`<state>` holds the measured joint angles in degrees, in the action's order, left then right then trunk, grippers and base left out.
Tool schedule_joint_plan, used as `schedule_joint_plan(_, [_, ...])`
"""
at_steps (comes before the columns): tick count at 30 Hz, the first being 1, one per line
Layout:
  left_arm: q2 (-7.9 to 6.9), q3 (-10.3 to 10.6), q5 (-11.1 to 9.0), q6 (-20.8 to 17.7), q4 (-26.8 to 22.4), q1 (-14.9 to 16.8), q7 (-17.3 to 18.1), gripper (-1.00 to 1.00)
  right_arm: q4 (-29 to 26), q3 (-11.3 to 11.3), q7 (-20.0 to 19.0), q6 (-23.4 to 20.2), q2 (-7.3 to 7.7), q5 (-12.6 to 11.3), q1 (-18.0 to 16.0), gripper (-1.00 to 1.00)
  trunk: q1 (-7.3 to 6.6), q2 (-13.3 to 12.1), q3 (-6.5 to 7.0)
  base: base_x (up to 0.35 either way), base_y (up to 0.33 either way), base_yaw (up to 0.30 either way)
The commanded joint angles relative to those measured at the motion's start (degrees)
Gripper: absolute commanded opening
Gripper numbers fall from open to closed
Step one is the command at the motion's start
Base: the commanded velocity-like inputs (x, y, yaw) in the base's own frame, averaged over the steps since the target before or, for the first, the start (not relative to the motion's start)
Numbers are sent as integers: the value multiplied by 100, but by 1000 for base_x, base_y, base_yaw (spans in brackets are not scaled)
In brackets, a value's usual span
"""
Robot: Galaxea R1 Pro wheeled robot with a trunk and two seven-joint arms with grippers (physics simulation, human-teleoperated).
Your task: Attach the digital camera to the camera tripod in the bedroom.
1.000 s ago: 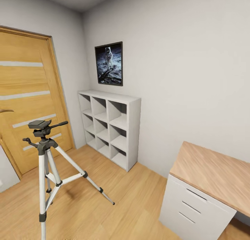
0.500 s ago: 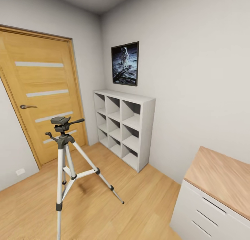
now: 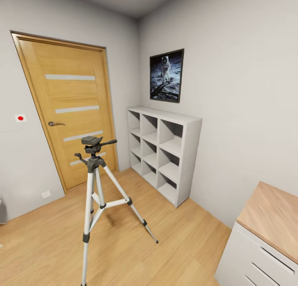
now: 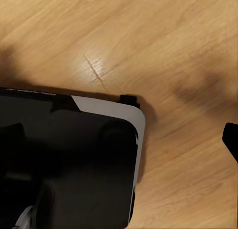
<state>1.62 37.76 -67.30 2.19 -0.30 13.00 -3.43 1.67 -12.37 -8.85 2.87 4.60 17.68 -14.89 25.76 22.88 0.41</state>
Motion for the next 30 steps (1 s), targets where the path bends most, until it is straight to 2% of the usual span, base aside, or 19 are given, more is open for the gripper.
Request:
schedule_joint_plan(1, [4,50,-22,9,-3,1,-26,-100,18,-48,-11,28,5,46,-5,100,2,4,-2,0,0,240])
schedule_joint_plan(10, [-2,48,-26,10,3,1,-26,-100,18,-46,-2,27,10,50,-5,100,2,4,-2,114,-101,88])
schedule_joint_plan(30, [-13,47,-28,10,4,1,-47,-100,9,-26,68,30,18,60,-5,100,2,4,-2,237,-227,3])
